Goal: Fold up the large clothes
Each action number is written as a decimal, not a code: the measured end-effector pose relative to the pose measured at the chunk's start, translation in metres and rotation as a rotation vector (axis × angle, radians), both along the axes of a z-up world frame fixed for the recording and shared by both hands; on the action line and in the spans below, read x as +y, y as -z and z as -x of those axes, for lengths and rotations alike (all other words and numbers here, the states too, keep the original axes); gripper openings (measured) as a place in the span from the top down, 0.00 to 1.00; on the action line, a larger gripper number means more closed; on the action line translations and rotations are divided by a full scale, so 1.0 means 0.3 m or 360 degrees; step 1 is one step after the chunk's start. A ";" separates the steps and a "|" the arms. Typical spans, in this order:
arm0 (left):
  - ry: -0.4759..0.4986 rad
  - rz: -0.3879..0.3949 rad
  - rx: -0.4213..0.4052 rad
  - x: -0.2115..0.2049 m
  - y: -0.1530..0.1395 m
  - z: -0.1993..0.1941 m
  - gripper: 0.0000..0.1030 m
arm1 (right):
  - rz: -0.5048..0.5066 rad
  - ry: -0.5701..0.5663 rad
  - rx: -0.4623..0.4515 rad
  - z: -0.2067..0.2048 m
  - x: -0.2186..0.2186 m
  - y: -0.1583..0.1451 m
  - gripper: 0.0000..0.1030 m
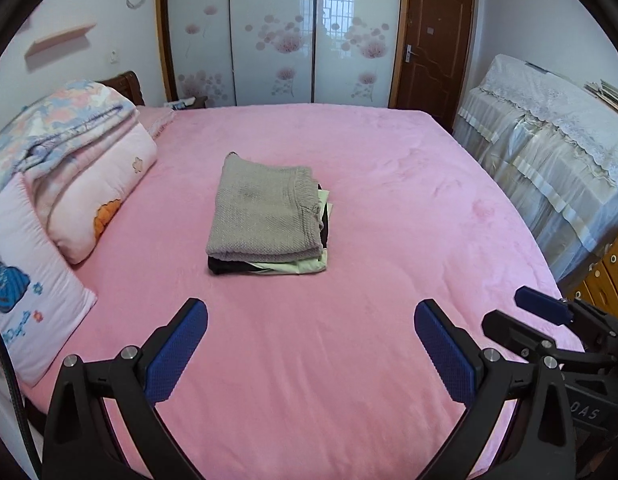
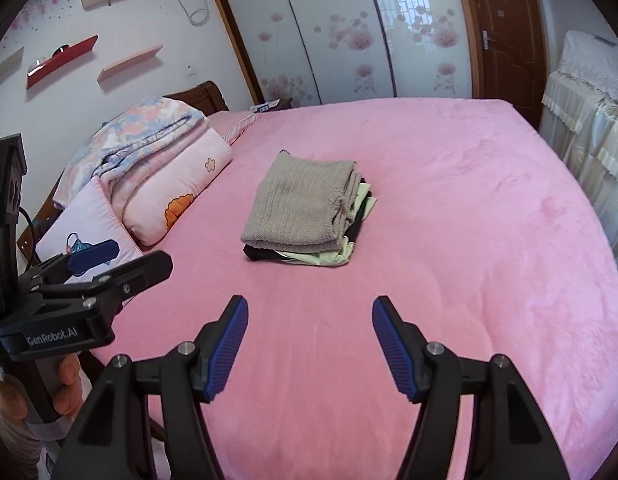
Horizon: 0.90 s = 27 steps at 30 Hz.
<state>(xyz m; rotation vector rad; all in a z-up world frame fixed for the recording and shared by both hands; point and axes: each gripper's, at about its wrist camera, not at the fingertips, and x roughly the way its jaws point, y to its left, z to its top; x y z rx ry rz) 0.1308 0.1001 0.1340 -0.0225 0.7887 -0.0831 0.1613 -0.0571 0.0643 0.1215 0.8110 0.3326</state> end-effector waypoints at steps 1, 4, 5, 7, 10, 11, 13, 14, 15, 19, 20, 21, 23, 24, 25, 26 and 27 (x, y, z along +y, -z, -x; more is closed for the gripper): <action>-0.0008 -0.0012 -0.0004 -0.015 -0.002 0.030 0.00 | -0.0002 0.0007 -0.0009 0.032 -0.013 -0.010 0.37; -0.0034 -0.0045 -0.0017 -0.065 0.011 0.132 0.00 | -0.0031 0.0037 -0.0017 0.135 -0.057 -0.021 0.36; -0.0035 -0.0030 -0.0036 -0.081 0.020 0.175 0.00 | -0.0036 0.0047 -0.0019 0.164 -0.071 -0.017 0.36; -0.0036 0.0018 -0.0067 -0.107 0.034 0.255 0.00 | -0.0027 0.0084 -0.0032 0.229 -0.099 -0.005 0.36; -0.0077 0.0047 -0.0077 -0.136 0.085 0.344 0.00 | 0.0005 0.0152 -0.0050 0.320 -0.142 0.031 0.36; -0.0086 0.0054 -0.0076 -0.142 0.101 0.361 0.00 | 0.0009 0.0173 -0.0050 0.353 -0.157 0.048 0.35; -0.0114 0.0075 -0.0077 -0.158 0.146 0.407 0.00 | 0.0009 0.0198 -0.0063 0.397 -0.175 0.072 0.35; -0.0122 0.0085 -0.0075 -0.165 0.162 0.423 0.00 | 0.0010 0.0206 -0.0072 0.422 -0.183 0.085 0.35; -0.0130 0.0106 -0.0070 -0.175 0.186 0.447 0.00 | 0.0019 0.0215 -0.0085 0.444 -0.190 0.101 0.35; -0.0134 0.0115 -0.0054 -0.214 0.242 0.502 0.00 | 0.0081 0.0268 -0.0096 0.507 -0.197 0.164 0.35; -0.0137 0.0107 -0.0050 -0.222 0.251 0.506 0.01 | 0.0091 0.0262 -0.0088 0.516 -0.194 0.178 0.35; -0.0156 0.0075 -0.0046 -0.233 0.262 0.518 0.01 | 0.0103 0.0270 -0.0083 0.524 -0.196 0.188 0.35; -0.0153 0.0053 -0.0037 -0.242 0.273 0.521 0.01 | 0.0124 0.0282 -0.0090 0.537 -0.203 0.201 0.35; -0.0150 0.0056 -0.0025 -0.247 0.282 0.528 0.01 | 0.0122 0.0286 -0.0094 0.546 -0.208 0.205 0.35; -0.0152 0.0062 -0.0016 -0.249 0.288 0.532 0.01 | 0.0119 0.0287 -0.0096 0.550 -0.213 0.209 0.35; -0.0155 0.0066 -0.0009 -0.249 0.291 0.532 0.01 | 0.0116 0.0286 -0.0095 0.553 -0.217 0.213 0.35; -0.0163 0.0070 0.0001 -0.250 0.297 0.534 0.01 | 0.0112 0.0286 -0.0092 0.554 -0.220 0.218 0.35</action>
